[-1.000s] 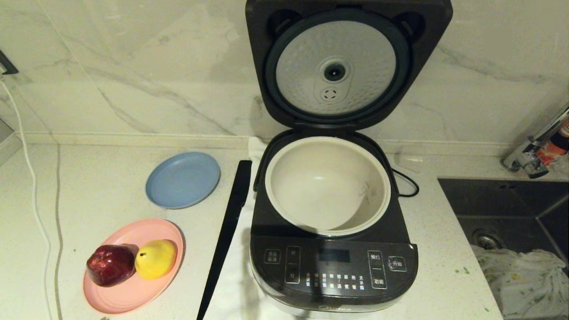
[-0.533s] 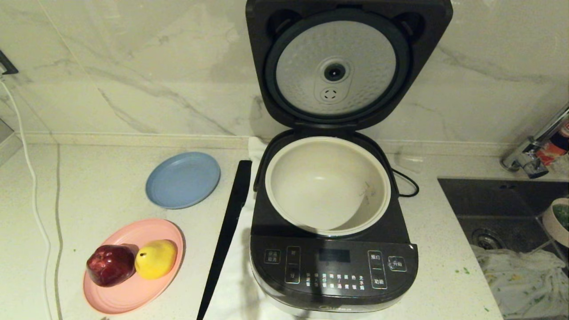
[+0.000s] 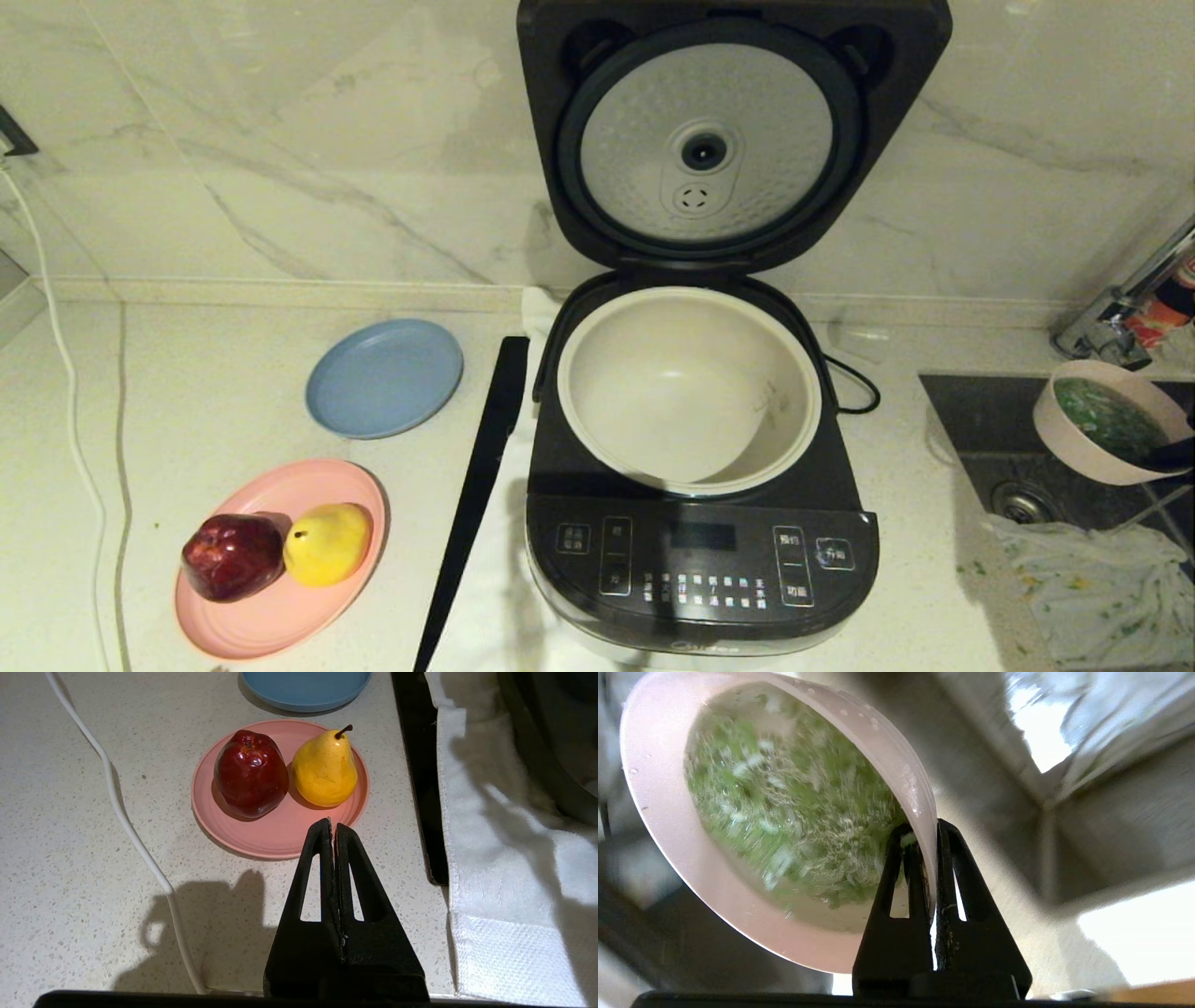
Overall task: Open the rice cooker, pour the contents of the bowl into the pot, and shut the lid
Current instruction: Pour the water from the bowl into the rice cooker
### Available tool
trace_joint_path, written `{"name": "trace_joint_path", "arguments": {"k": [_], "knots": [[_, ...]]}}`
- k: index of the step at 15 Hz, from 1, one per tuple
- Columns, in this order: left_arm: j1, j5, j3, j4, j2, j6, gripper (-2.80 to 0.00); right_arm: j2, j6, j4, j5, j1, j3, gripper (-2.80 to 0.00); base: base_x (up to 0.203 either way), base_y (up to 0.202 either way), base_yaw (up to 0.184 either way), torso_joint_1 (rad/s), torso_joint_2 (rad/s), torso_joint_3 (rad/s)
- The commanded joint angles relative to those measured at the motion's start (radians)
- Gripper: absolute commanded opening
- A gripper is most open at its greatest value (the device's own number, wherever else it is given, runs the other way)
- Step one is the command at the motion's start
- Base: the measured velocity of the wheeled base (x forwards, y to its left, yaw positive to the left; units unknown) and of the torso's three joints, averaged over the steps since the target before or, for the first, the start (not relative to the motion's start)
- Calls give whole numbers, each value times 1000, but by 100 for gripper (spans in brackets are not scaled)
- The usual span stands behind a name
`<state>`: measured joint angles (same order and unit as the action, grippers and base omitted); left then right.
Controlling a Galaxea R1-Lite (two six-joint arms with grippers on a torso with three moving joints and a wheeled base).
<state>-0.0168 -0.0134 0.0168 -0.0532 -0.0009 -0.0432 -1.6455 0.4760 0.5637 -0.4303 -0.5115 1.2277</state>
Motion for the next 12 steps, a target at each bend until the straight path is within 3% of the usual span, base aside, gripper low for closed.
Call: {"name": "trace_joint_path", "arguments": {"k": [1, 5, 9, 12], "knots": [[0, 1, 0, 0, -1, 0, -280, 120, 8, 53, 30, 148, 10, -280, 0, 0, 0, 0, 0, 0], [0, 0, 0, 0, -1, 0, -280, 162, 86, 207, 59, 384, 133, -280, 0, 0, 0, 0, 0, 0], [0, 1, 0, 0, -1, 0, -280, 149, 164, 321, 78, 559, 300, -280, 0, 0, 0, 0, 0, 0], [0, 0, 0, 0, -1, 0, -280, 112, 197, 344, 213, 705, 382, -280, 0, 0, 0, 0, 0, 0]]}}
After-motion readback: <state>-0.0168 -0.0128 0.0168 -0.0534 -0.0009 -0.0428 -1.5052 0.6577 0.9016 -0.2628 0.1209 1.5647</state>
